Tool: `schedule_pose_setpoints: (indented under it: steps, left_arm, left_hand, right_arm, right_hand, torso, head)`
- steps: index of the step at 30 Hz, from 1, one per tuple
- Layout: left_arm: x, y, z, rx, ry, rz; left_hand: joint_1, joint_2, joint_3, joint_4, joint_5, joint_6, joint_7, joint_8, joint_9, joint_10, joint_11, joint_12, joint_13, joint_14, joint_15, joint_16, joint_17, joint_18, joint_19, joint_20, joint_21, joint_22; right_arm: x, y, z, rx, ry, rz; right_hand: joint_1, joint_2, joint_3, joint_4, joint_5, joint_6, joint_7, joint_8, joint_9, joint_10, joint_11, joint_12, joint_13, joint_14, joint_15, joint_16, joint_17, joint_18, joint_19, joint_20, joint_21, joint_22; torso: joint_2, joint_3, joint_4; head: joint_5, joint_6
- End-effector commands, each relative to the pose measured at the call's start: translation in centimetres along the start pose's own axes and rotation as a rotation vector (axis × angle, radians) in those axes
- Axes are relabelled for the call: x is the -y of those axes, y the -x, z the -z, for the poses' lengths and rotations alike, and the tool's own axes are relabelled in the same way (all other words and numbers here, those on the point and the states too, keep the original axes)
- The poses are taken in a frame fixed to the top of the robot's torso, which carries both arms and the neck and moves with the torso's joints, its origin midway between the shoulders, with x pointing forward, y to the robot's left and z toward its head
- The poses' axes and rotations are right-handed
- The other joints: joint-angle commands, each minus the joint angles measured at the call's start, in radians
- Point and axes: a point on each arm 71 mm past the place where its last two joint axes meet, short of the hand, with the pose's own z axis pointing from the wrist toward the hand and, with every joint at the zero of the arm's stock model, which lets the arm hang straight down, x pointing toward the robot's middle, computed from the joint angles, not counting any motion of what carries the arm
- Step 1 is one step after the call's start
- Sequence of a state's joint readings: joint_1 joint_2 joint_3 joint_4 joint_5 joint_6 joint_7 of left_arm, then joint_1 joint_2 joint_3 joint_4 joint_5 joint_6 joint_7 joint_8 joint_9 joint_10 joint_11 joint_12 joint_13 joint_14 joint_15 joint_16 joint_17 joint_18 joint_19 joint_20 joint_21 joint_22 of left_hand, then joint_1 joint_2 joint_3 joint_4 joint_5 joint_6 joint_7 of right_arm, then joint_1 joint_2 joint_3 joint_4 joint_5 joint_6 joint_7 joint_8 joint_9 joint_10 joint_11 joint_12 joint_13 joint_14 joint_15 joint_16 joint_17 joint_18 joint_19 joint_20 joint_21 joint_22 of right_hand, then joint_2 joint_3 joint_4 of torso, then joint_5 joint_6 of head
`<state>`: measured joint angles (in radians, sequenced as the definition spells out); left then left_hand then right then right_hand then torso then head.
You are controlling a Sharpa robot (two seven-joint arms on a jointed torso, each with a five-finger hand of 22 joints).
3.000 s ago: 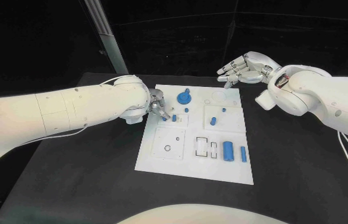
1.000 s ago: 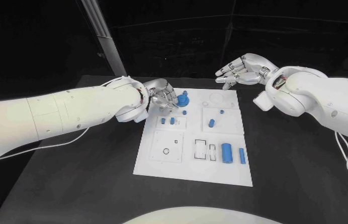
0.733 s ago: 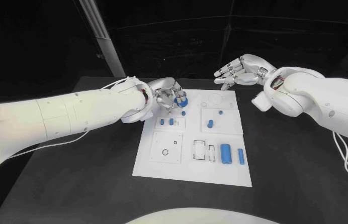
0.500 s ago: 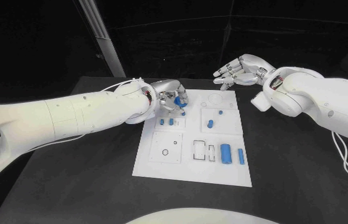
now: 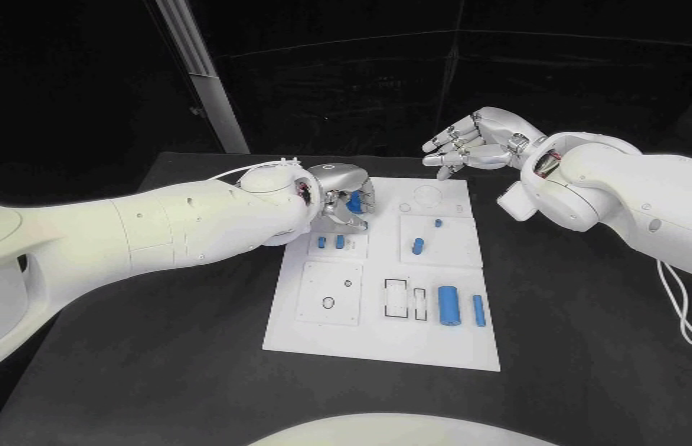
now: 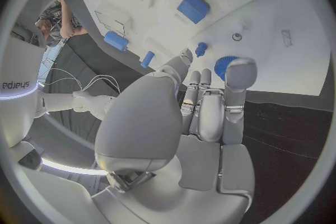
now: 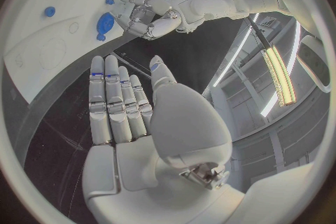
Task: Assemble the parts on the task board
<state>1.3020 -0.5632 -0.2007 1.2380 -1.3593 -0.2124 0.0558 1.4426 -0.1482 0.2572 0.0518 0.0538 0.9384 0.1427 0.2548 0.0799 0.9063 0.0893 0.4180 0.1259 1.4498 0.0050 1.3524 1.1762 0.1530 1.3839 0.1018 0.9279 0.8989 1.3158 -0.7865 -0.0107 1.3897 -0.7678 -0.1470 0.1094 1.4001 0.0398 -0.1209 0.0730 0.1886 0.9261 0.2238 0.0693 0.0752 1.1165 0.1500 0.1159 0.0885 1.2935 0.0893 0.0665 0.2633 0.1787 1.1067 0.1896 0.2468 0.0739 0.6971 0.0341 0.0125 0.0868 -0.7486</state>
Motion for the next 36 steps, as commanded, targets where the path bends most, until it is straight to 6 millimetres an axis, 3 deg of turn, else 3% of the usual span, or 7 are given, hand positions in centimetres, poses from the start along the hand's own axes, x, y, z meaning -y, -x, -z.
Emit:
schedule_pose_setpoints:
  steps: [1,16,36]
  left_arm:
    - [0.0,-0.3,-0.2,-0.036,0.003,-0.043]
    - [0.1,-1.1,-0.8,-0.081,0.022,-0.054]
    - [0.0,-1.5,-1.3,-0.096,0.048,-0.056]
  left_hand:
    - [-0.001,0.008,0.007,-0.003,0.000,0.012,-0.003,-0.009,-0.003,0.015,0.001,-0.009,-0.008,0.012,-0.001,0.008,0.007,-0.020,0.012,0.000,0.023,0.022]
    - [-0.003,0.015,0.057,-0.011,0.000,0.062,-0.012,-0.032,-0.009,0.090,-0.010,-0.050,-0.049,0.029,-0.011,0.024,0.007,-0.038,0.045,-0.009,0.127,0.131]
    - [-0.006,0.021,0.130,-0.023,0.000,0.090,-0.011,-0.057,-0.010,0.134,-0.012,-0.096,-0.062,0.033,-0.013,0.029,-0.001,-0.044,0.049,-0.012,0.164,0.174]
  right_arm:
    - [-0.2,0.0,-0.1,-0.006,0.014,0.000]
    - [-0.3,-0.2,-0.2,-0.009,0.017,-0.001]
    - [-0.4,-0.3,-0.3,-0.012,0.018,-0.001]
  right_hand:
    - [-0.007,0.003,-0.005,0.000,0.006,-0.006,-0.001,-0.003,-0.001,-0.007,0.002,0.004,-0.001,-0.010,0.000,-0.004,-0.002,0.004,0.001,0.005,-0.007,-0.001]
    - [-0.007,0.003,-0.005,0.000,0.006,-0.006,-0.001,-0.003,-0.001,-0.007,0.002,0.004,-0.001,-0.010,0.000,-0.004,-0.002,0.004,0.001,0.005,-0.007,-0.001]
    - [-0.007,0.003,-0.005,0.000,0.006,-0.006,-0.001,-0.003,-0.001,-0.007,0.002,0.004,-0.001,-0.010,0.000,-0.004,-0.002,0.004,0.001,0.005,-0.007,-0.001]
  torso:
    - [0.000,-0.0002,-0.0001]
    - [-0.001,-0.0005,0.0018]
    - [-0.001,0.0001,0.0023]
  head:
    - [0.000,-0.002]
    - [-0.004,-0.004]
    - [-0.004,-0.006]
